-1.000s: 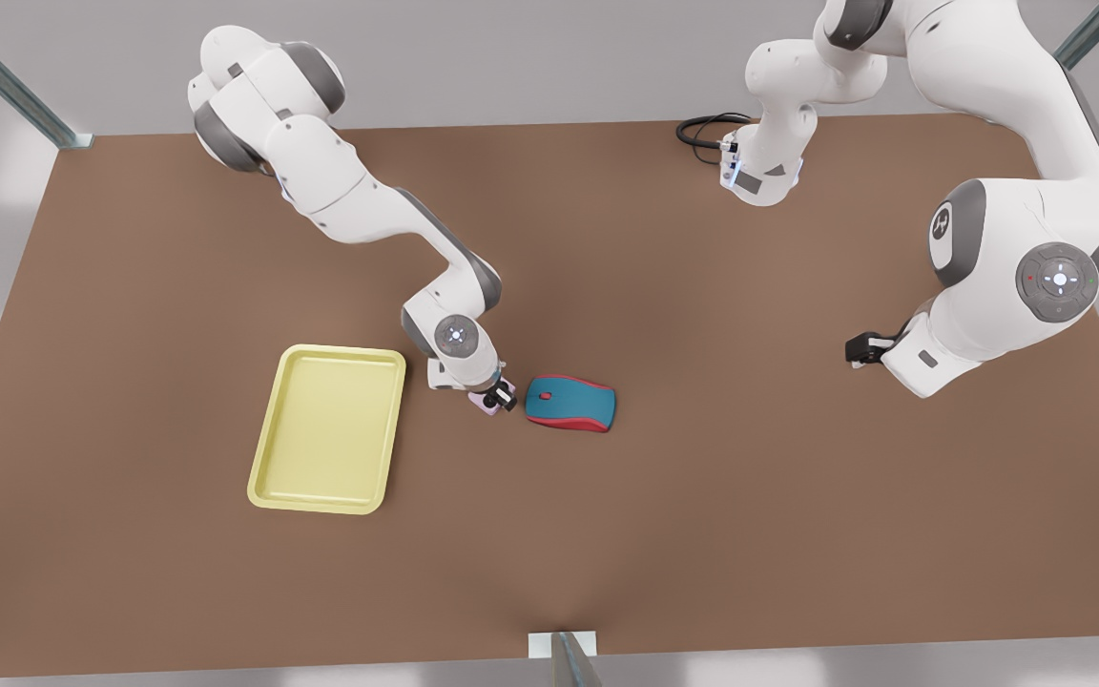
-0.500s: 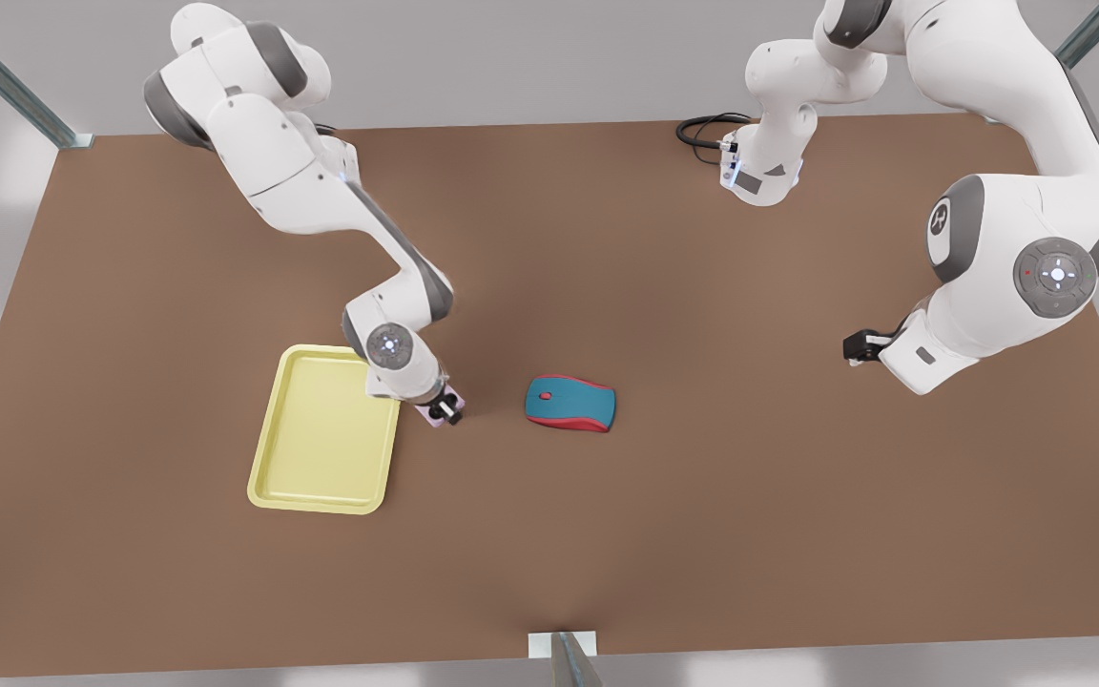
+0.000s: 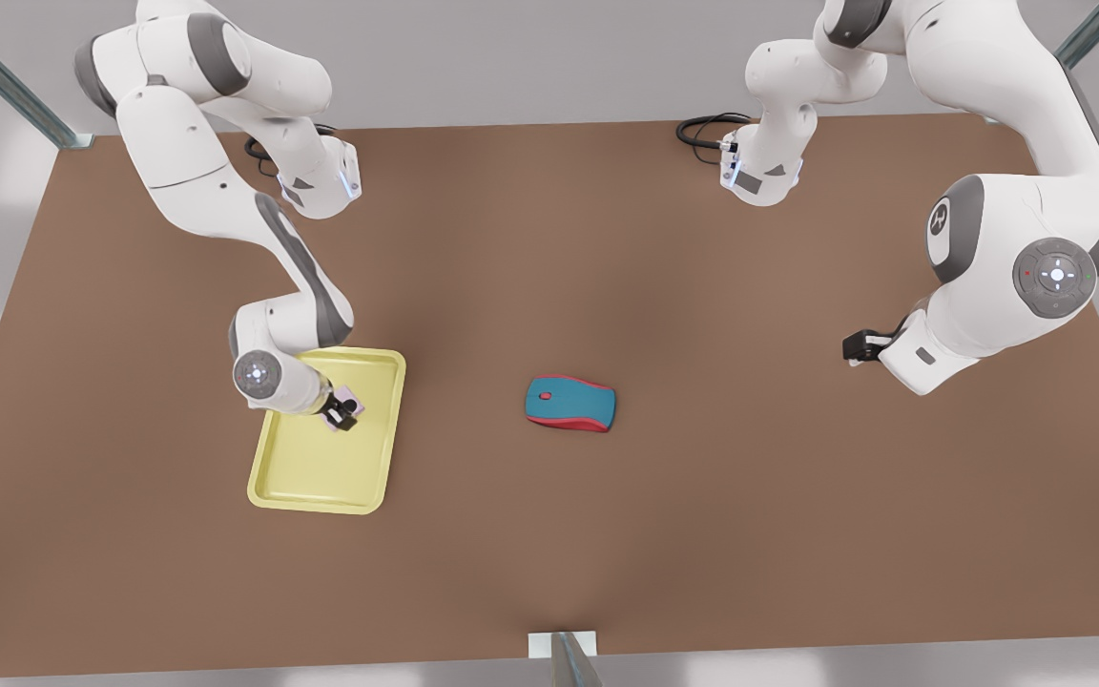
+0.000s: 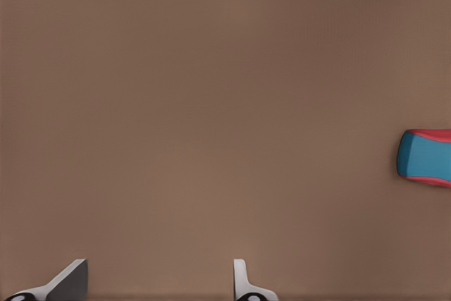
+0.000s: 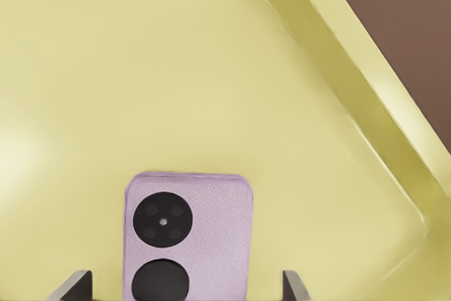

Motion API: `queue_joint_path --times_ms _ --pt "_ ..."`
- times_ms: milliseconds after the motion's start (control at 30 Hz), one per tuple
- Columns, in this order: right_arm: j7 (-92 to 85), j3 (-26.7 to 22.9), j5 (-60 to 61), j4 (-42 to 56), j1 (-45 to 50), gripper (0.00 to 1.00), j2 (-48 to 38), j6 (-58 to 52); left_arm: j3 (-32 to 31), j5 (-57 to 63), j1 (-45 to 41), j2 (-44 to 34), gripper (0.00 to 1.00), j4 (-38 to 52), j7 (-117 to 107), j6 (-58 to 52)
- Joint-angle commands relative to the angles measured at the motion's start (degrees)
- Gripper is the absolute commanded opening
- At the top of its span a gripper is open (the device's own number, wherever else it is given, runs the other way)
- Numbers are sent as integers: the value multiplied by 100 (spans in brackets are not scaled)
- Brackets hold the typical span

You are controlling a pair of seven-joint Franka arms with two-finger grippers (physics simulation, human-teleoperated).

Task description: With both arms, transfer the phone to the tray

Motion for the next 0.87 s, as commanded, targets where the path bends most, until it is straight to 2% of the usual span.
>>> queue_joint_path --times_ms 0,33,100,133,200,233,267,400,500,833 --pt "-1981 1 25 16 4 100 -53 -105 -1 4 0 -7 100 2 -47 -3" --pt "-1981 1 43 24 57 100 -88 -105 -1 4 0 -7 100 2 -47 -3" --pt "-2060 18 43 68 171 100 -755 -114 -1 4 0 -16 100 11 -47 -3" --pt "-1990 27 43 278 338 100 -1397 -579 -1 4 0 -16 100 11 -47 -11" --pt "-2086 1 -19 841 444 100 -2030 -1458 -1 4 0 -51 100 55 -117 -20" --pt "-2279 -34 -37 1745 364 100 -2075 -2626 -10 4 0 -51 100 55 -213 -12" --pt "-3263 -96 -28 2484 338 100 -2075 -3717 -9 -31 0 -51 100 55 -310 -3" --pt "-5549 -1124 78 4216 276 100 -2127 -5730 -1 -58 9 72 100 117 -433 32" --pt "-5549 -1564 87 4296 505 100 -2215 -5915 -1 -40 9 81 100 117 -451 41" --pt "-5505 -1493 113 4287 531 100 -2145 -5853 -1 -23 0 72 100 125 -468 32"
